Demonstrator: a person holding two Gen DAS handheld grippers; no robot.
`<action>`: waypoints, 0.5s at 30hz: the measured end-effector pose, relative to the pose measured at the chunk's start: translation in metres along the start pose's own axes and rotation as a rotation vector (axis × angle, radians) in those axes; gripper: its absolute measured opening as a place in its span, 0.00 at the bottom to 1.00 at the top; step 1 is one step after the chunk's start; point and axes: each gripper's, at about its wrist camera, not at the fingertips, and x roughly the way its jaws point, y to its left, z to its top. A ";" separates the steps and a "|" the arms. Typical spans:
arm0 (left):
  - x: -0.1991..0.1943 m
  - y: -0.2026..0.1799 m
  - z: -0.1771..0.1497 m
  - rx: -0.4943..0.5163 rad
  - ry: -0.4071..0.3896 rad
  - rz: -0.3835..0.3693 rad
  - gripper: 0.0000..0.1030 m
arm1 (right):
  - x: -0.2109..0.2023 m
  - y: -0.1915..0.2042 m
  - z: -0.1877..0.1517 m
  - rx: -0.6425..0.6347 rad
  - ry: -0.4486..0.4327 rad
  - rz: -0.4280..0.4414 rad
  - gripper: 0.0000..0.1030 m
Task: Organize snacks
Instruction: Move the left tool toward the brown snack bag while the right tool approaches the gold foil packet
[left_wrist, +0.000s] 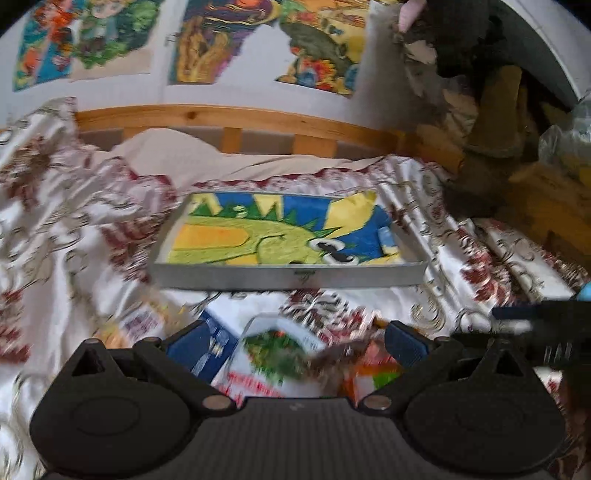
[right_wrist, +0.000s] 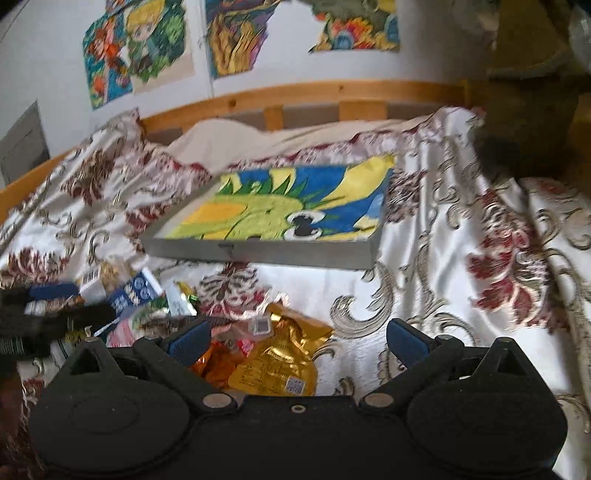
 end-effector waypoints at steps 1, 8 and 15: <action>0.006 0.002 0.006 -0.001 0.005 -0.024 1.00 | 0.003 0.002 -0.002 -0.011 -0.001 0.013 0.95; 0.058 0.010 0.035 0.007 0.134 -0.233 1.00 | 0.016 0.016 -0.016 -0.070 -0.040 0.055 0.92; 0.105 0.003 0.040 0.043 0.345 -0.371 0.99 | 0.044 0.003 -0.024 0.008 0.038 0.048 0.76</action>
